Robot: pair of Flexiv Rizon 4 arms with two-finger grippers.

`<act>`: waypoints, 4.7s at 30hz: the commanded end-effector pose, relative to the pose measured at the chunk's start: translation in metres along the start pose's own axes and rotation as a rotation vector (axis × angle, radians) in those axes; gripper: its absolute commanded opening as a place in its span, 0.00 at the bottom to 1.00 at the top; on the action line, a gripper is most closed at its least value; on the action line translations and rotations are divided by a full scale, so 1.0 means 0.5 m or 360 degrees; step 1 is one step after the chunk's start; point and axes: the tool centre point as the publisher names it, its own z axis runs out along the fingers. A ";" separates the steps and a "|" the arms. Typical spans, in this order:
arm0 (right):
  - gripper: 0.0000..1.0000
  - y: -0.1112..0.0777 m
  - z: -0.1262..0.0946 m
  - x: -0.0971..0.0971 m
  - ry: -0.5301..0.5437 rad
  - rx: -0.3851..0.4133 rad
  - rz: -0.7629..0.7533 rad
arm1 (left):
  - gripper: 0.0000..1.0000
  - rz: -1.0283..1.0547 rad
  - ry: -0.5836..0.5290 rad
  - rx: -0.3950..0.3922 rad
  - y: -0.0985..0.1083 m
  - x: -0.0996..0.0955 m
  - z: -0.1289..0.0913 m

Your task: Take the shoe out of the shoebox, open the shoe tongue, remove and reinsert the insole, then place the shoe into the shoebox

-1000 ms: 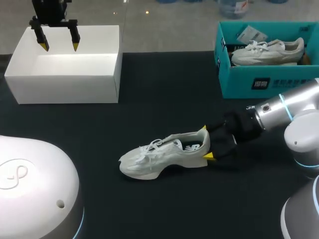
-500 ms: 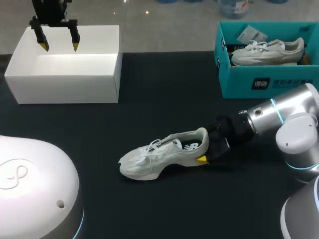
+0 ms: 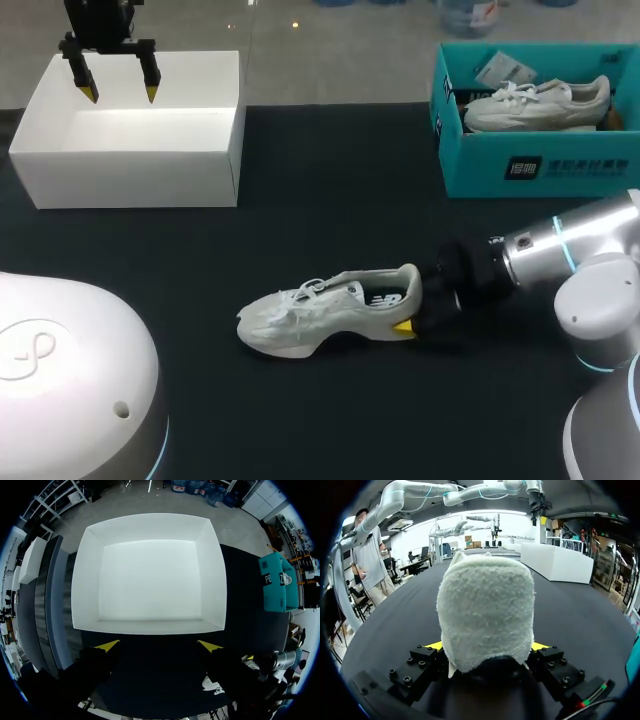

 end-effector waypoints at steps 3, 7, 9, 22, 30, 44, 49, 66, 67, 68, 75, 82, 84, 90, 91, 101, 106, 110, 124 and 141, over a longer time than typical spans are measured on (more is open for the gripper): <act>0.00 -0.010 0.003 0.007 -0.0036 -0.0008 -0.0003 | 1.00 0.0000 0.0000 0.0000 0.000 0.000 0.000; 0.00 -0.008 0.010 -0.008 -0.0006 -0.0009 -0.0024 | 1.00 0.0000 0.0000 0.0000 0.000 0.000 0.000; 0.00 -0.012 0.011 -0.012 0.0003 -0.0009 -0.0028 | 1.00 0.0000 0.0000 0.0000 0.000 0.000 0.000; 0.00 -0.011 0.016 -0.016 0.0031 -0.0002 -0.0002 | 1.00 0.0000 0.0000 0.0000 0.000 0.000 0.000; 0.00 -0.011 0.016 -0.016 0.0031 -0.0002 -0.0002 | 1.00 0.0000 0.0000 0.0000 0.000 0.000 0.000; 0.00 -0.011 0.016 -0.016 0.0031 -0.0002 -0.0002 | 1.00 0.0000 0.0000 0.0000 0.000 0.000 0.000; 0.00 -0.011 0.016 -0.016 0.0031 -0.0002 -0.0002 | 1.00 0.0000 0.0000 0.0000 0.000 0.000 0.000; 0.00 -0.011 0.016 -0.016 0.0031 -0.0002 -0.0002 | 1.00 -0.0296 0.0009 0.0017 0.172 0.082 0.032; 0.00 -0.011 0.016 -0.016 0.0031 -0.0002 -0.0002 | 1.00 -0.0284 0.0006 0.0034 0.191 0.096 0.034; 0.00 -0.011 0.016 -0.016 0.0031 -0.0002 -0.0002 | 1.00 -0.0289 0.0020 0.0026 0.203 0.104 0.035; 0.00 -0.011 0.016 -0.016 0.0031 -0.0002 -0.0002 | 1.00 -0.0219 0.0063 0.0018 0.289 0.184 0.057; 0.00 -0.011 0.016 -0.016 0.0031 -0.0002 -0.0002 | 1.00 -0.0167 0.0041 0.0046 0.360 0.267 0.095; 0.00 -0.011 0.016 -0.016 0.0031 -0.0002 -0.0002 | 1.00 -0.0166 0.0055 0.0052 0.377 0.286 0.105; 0.00 -0.011 0.016 -0.016 0.0031 -0.0002 -0.0002 | 1.00 -0.0079 0.0038 0.0087 0.425 0.357 0.131; 0.00 -0.011 0.016 -0.016 0.0031 -0.0002 -0.0002 | 1.00 -0.0071 0.0041 0.0085 0.430 0.369 0.134; 0.00 -0.011 0.016 -0.016 0.0031 -0.0002 -0.0002 | 1.00 0.0021 0.0064 0.0097 0.476 0.481 0.159; 0.00 -0.011 0.016 -0.016 0.0031 -0.0002 -0.0002 | 1.00 0.0050 0.0077 0.0106 0.496 0.531 0.167; 0.00 -0.011 0.016 -0.016 0.0031 -0.0002 -0.0002 | 1.00 0.0063 0.0075 0.0089 0.504 0.563 0.179; 0.00 -0.011 0.016 -0.016 0.0031 -0.0002 -0.0002 | 1.00 0.0076 0.0014 0.0079 0.523 0.647 0.239; 0.00 -0.011 0.016 -0.016 0.0031 -0.0002 -0.0002 | 1.00 0.0088 -0.0107 0.0108 0.534 0.715 0.293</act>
